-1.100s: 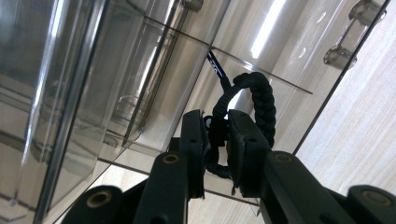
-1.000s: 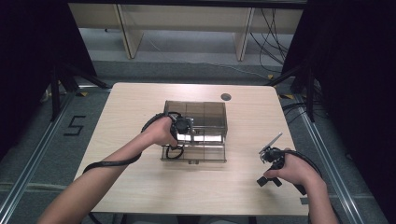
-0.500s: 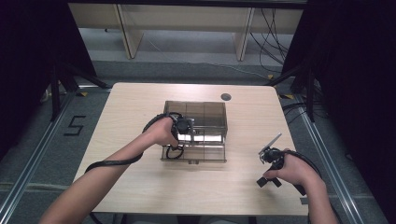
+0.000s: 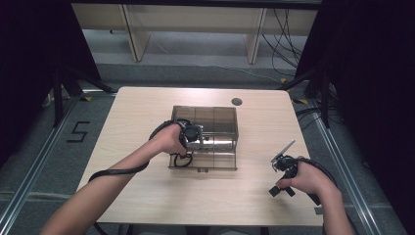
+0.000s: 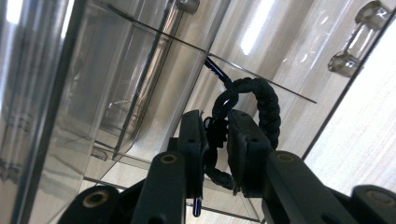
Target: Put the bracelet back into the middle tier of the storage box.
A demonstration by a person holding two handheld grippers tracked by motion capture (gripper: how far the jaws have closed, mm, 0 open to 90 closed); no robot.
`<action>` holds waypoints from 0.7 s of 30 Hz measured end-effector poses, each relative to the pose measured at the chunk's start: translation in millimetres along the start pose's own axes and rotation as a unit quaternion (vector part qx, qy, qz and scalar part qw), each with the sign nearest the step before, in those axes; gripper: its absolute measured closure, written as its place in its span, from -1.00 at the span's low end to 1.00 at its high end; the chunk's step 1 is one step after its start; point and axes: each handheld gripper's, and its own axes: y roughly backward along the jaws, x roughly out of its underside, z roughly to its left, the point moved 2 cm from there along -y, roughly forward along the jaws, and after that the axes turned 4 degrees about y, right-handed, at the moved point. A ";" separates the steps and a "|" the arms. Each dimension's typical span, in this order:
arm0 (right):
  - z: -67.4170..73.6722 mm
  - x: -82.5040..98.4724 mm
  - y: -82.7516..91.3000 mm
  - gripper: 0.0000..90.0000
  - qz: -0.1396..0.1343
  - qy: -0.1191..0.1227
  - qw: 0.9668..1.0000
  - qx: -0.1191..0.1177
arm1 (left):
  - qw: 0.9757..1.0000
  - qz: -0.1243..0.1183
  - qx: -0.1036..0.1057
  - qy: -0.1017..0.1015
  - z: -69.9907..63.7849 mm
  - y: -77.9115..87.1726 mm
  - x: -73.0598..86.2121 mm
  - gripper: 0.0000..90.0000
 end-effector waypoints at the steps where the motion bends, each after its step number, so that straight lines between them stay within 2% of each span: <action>1: 0.1 -0.1 -0.1 0.10 -0.001 0.000 1.000 0.000 | 1.000 -0.001 0.000 -0.002 0.0 0.9 0.2 0.62; 6: 0.3 -0.1 -0.3 0.10 -0.001 0.001 1.000 0.000 | 1.000 -0.008 0.000 -0.001 -1.8 3.9 1.3 0.54; 7: 0.1 0.0 -0.3 0.10 -0.001 0.000 1.000 0.000 | 1.000 -0.012 0.001 0.005 -2.4 4.6 1.8 0.53; 11: 0.0 0.1 -0.2 0.10 0.001 0.001 1.000 0.000 | 1.000 -0.025 -0.001 0.003 -1.1 12.4 4.1 0.49; 17: 1.4 -0.8 -2.0 0.10 0.000 -0.009 1.000 0.001 | 0.999 -0.037 -0.005 0.012 2.0 23.4 11.9 0.48; 18: -3.0 -0.1 -2.9 0.10 0.000 0.018 1.000 0.014 | 0.999 -0.035 -0.004 0.015 2.9 25.0 13.4 0.49; 19: -3.0 -0.1 -2.9 0.10 0.000 0.018 1.000 0.014 | 0.999 -0.037 -0.004 0.018 3.8 26.1 15.1 0.49; 20: -0.6 -0.1 -1.7 0.10 0.007 0.003 1.000 0.013 | 0.999 -0.038 -0.005 0.018 5.4 27.5 16.8 0.50; 21: -0.6 -0.2 -1.9 0.10 0.006 0.004 1.000 0.013 | 0.999 -0.038 -0.005 0.020 7.0 29.6 19.3 0.53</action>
